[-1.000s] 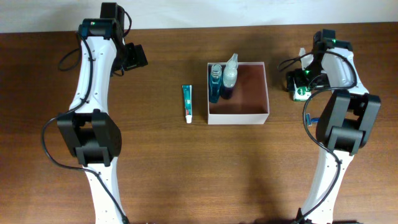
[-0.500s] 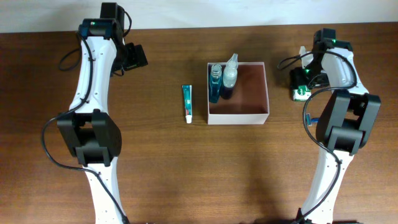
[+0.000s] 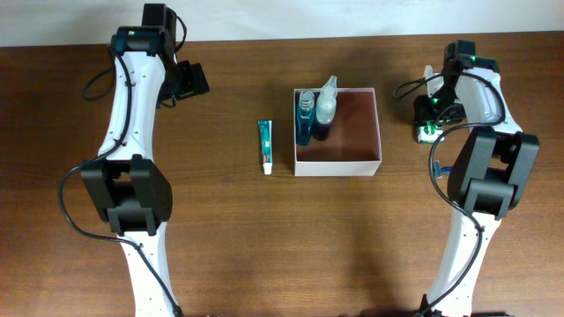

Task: Pack container
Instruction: 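Lower the right gripper onto the Dettol box and close it, then lift the Dettol box and carry it left over the pink box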

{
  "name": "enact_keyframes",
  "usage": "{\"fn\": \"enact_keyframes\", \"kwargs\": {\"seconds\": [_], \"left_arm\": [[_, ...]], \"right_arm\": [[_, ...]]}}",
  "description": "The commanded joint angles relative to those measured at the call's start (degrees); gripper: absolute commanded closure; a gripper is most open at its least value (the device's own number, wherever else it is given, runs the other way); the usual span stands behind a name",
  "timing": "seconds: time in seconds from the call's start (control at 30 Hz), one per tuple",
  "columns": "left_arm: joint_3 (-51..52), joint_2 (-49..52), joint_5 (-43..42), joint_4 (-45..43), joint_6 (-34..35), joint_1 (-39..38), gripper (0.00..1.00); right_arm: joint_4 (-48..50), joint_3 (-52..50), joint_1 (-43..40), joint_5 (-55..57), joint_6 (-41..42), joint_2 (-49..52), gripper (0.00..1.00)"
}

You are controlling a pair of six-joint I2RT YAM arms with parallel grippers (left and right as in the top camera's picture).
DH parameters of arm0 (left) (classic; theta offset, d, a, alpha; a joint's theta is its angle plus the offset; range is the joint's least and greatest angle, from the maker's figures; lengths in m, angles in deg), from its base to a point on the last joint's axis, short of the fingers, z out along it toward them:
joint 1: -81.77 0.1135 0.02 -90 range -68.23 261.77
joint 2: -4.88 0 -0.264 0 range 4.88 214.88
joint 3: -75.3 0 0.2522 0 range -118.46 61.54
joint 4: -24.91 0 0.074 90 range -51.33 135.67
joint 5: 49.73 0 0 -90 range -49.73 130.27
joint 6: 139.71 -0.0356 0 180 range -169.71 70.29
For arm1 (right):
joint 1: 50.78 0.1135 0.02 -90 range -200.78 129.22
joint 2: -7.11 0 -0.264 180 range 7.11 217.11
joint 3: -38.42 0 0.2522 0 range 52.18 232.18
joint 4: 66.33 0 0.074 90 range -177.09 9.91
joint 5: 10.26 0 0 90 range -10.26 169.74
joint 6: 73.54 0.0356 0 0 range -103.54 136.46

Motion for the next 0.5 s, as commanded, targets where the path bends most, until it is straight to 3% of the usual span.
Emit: {"fn": "enact_keyframes", "kwargs": {"seconds": [0.0,0.47], "left_arm": [[-0.6,0.3,0.2,0.0,-0.9,0.2,0.01],[-0.6,0.3,0.2,0.0,-0.9,0.1,0.01]], "right_arm": [[0.1,-0.6,-0.1,0.5,0.1,0.8,0.46],[-4.3,5.1,-0.1,0.4,0.8,0.1,0.55]]}}
